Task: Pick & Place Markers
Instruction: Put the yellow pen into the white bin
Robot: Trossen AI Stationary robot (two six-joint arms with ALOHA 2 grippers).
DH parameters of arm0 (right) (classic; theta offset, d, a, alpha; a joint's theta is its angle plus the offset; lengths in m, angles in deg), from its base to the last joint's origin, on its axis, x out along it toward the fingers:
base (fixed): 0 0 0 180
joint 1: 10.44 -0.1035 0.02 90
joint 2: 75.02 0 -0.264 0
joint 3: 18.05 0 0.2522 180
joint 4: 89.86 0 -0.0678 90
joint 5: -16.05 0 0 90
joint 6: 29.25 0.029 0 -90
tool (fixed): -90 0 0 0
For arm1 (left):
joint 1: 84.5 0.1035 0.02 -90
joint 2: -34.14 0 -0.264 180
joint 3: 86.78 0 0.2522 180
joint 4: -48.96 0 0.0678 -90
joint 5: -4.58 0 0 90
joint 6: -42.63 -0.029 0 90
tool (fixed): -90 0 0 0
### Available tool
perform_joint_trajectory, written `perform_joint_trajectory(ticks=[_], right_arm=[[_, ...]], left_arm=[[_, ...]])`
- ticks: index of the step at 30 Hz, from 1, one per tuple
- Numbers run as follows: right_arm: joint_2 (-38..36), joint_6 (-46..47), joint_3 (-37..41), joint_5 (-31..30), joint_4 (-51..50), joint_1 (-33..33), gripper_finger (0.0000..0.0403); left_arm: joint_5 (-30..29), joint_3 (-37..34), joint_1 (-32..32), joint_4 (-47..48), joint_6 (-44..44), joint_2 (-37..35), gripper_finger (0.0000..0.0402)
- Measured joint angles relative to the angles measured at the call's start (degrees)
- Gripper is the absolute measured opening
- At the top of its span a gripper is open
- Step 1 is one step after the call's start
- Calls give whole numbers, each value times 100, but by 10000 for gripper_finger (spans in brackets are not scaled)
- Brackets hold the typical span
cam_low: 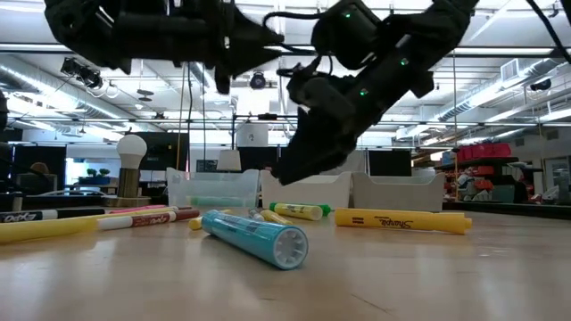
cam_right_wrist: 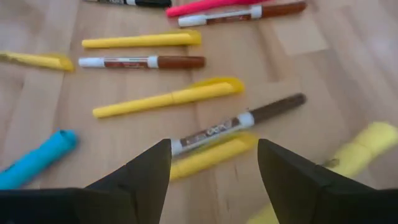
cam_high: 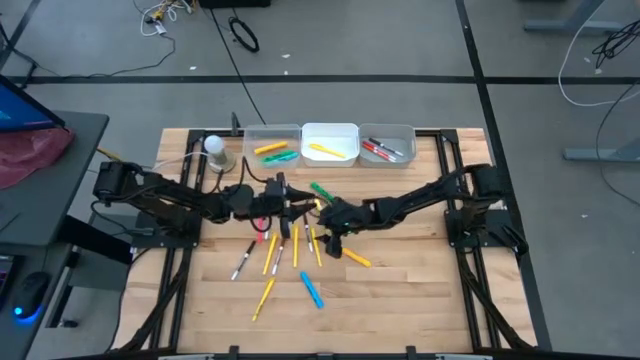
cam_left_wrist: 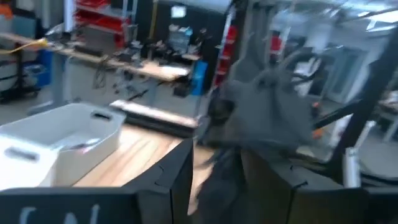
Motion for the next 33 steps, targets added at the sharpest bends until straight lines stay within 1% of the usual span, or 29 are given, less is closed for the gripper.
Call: perform_joint_trajectory(ticks=[1,5,11,14,17,20,23,27,33], right_arm=[[80,118,-93,-72,-153,-47,240],[292,425,-274,-259,-211,-284,240],[389,559,-280,-1038,-268,-756,240],[435,558,-280,-1377,-253,-952,240],[592,576,-280,-1610,-35,-1060,240],[849,767,-283,-1686,309,-1089,240],[1012,1040,-291,-1838,309,-1086,234],[1065,1325,-304,-1934,173,-1089,202],[1065,1763,-299,-1913,-14,-1086,126]], left_arm=[[0,2,-72,44,0,-50,142],[-110,96,-423,117,0,-61,142],[-939,89,-1086,288,22,-58,142],[-1285,91,-1320,366,23,-58,142],[-1423,91,-1476,396,-6,-58,142],[-1453,91,-1552,450,-4,-58,142],[-1460,89,-1602,494,-7,-58,142],[-1462,89,-1616,548,-7,-58,142],[-1464,89,-1616,571,-10,-58,142]])
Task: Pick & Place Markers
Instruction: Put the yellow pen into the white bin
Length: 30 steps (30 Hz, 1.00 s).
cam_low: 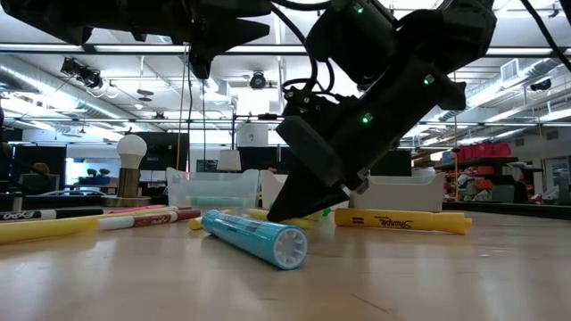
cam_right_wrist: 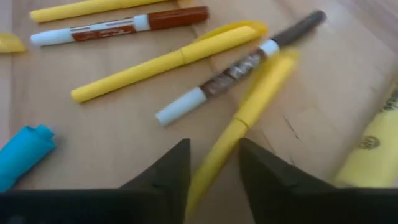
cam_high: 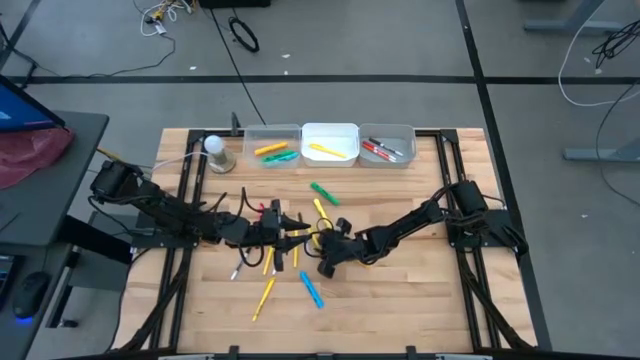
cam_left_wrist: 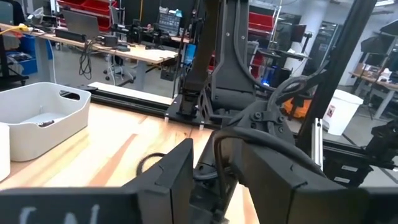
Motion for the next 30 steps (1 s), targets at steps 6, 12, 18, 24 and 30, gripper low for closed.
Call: perform_joint_trajectory(ticks=[6,12,18,24,30], right_arm=[[-14,490,16,-41,29,9,45],[-273,842,48,91,-93,55,14],[-1177,782,47,108,-945,309,30],[-2326,160,34,-139,-2529,876,23],[-3084,-1002,36,-650,-3302,2126,23]], left_arm=[[1,0,3,4,-6,0,142],[2,0,4,-1,-14,0,142],[8,2,110,105,-283,-305,142],[-63,-2,626,1389,-608,-997,142],[224,-2,1816,2336,-611,-1042,142]])
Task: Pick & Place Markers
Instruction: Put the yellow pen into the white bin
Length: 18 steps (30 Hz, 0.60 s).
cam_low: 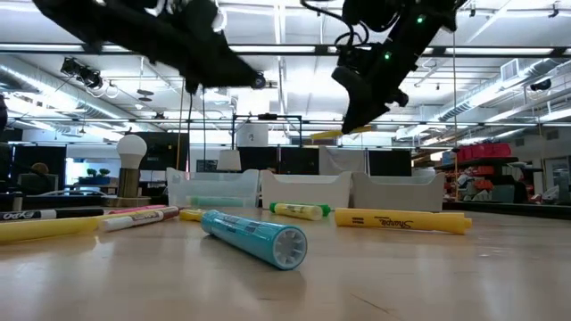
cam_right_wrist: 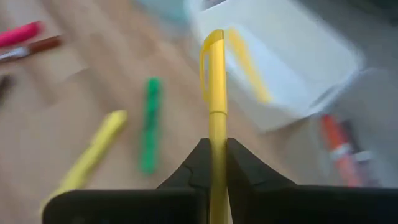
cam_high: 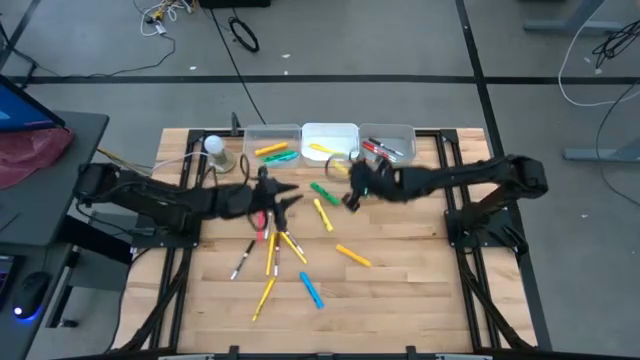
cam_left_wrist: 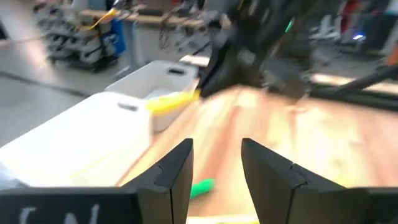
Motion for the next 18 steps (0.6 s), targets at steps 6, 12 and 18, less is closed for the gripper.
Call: perform_joint_trajectory(ticks=[6,12,18], right_arm=[[-47,-1732,-2,856,704,1591,23],[100,-2462,-4,2535,1522,2699,23],[747,-2908,-402,3652,1801,2880,23]], left_arm=[[1497,0,1609,-212,-8,425,142],[2206,-2,2512,-942,15,805,142],[2223,0,2718,-1475,-325,857,142]])
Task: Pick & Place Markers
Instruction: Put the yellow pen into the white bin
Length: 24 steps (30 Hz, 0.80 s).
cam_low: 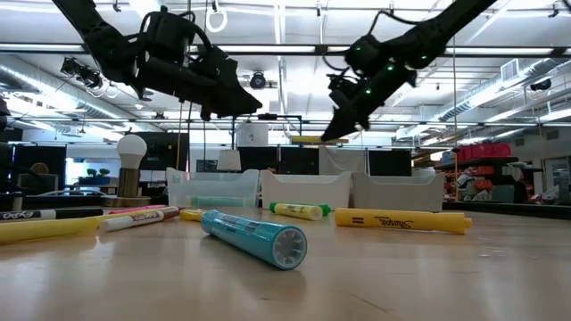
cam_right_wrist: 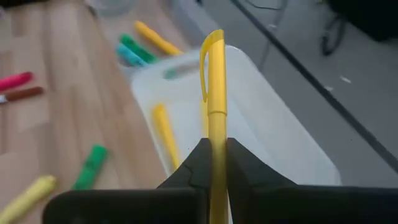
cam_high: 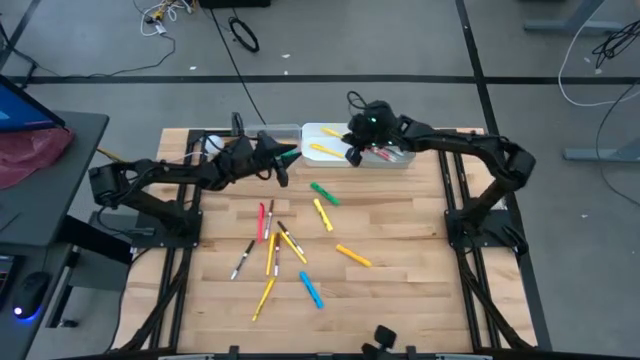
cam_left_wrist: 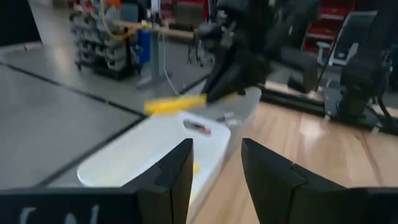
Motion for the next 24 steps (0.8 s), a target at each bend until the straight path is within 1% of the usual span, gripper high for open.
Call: perform_joint_trajectory(ticks=[2,5,8,11,15,19,24], right_arm=[[367,-123,-401,187,-216,-15,23],[1047,-353,-1046,222,-660,-55,23],[1618,-496,-1646,220,-1114,-57,23],[2036,-490,-2010,201,-1513,-37,23],[2357,-408,-2192,182,-1789,-10,23],[2492,-125,-2201,182,-1797,25,25],[2518,153,-2201,182,-1799,80,40]], left_arm=[[-34,0,32,-234,-2,0,142],[-65,2,54,-538,-19,0,142],[-73,2,54,-596,26,0,142],[-71,2,21,-587,34,0,142],[-71,2,-93,-537,60,0,142],[-71,2,-251,-499,65,0,142],[-68,2,-441,-503,75,0,142]])
